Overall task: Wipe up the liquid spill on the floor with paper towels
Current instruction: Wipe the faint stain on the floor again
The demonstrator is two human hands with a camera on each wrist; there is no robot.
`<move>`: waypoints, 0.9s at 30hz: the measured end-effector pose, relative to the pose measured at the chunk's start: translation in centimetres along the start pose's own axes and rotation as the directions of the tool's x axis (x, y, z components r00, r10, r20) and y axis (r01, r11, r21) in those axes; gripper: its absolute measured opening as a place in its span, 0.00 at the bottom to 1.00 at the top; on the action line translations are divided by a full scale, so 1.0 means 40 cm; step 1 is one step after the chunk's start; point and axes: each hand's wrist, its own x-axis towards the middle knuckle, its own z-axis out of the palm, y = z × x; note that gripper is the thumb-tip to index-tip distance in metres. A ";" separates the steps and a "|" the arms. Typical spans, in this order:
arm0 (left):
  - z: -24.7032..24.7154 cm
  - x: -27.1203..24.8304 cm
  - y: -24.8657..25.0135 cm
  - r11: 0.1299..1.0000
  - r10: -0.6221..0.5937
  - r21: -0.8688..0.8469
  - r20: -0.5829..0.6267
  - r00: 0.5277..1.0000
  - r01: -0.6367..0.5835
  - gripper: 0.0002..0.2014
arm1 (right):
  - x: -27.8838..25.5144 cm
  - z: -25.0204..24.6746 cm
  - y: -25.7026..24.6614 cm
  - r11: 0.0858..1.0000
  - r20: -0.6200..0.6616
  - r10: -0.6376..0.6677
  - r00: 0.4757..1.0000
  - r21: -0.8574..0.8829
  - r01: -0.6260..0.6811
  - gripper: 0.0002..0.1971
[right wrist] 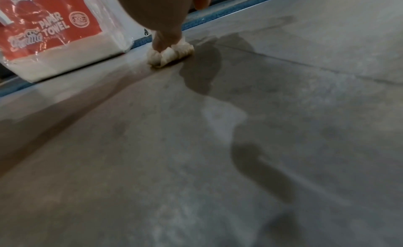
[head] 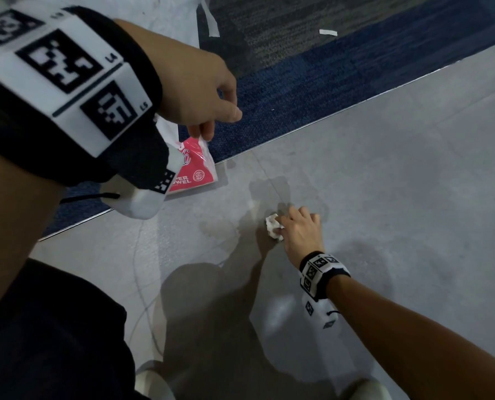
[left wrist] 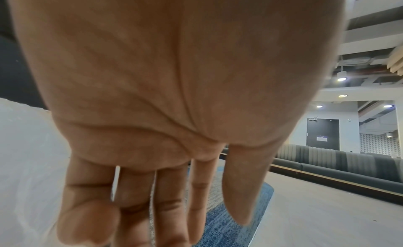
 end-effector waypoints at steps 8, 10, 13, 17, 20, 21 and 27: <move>-0.005 -0.004 0.003 1.000 0.014 -0.014 -0.024 1.000 -0.015 0.16 | 0.055 -0.045 0.026 0.949 -0.089 0.248 0.965 0.222 -0.223 0.07; -0.004 -0.003 0.005 1.000 0.017 -0.015 -0.022 1.000 -0.018 0.16 | 0.075 -0.067 0.040 0.928 -0.133 0.290 0.948 0.280 -0.244 0.08; -0.003 -0.002 0.005 1.000 0.023 -0.015 -0.025 0.999 -0.023 0.16 | 0.091 -0.082 0.051 0.910 -0.135 0.327 0.935 0.313 -0.273 0.09; -0.006 -0.003 0.001 1.000 0.018 -0.018 -0.023 1.000 -0.018 0.16 | 0.090 -0.086 0.064 0.898 -0.126 0.347 0.929 0.330 -0.291 0.10; -0.005 0.000 -0.001 1.000 0.014 -0.017 -0.024 1.000 -0.014 0.17 | 0.077 -0.081 0.068 0.906 -0.084 0.337 0.938 0.299 -0.299 0.11; -0.004 0.000 -0.002 1.000 0.013 -0.018 -0.026 1.000 -0.013 0.17 | 0.072 -0.077 0.068 0.906 -0.068 0.339 0.938 0.291 -0.306 0.11; -0.006 0.000 -0.002 0.999 0.024 -0.038 -0.040 0.999 -0.025 0.16 | 0.053 -0.071 0.053 0.904 -0.041 0.324 0.945 0.310 -0.296 0.11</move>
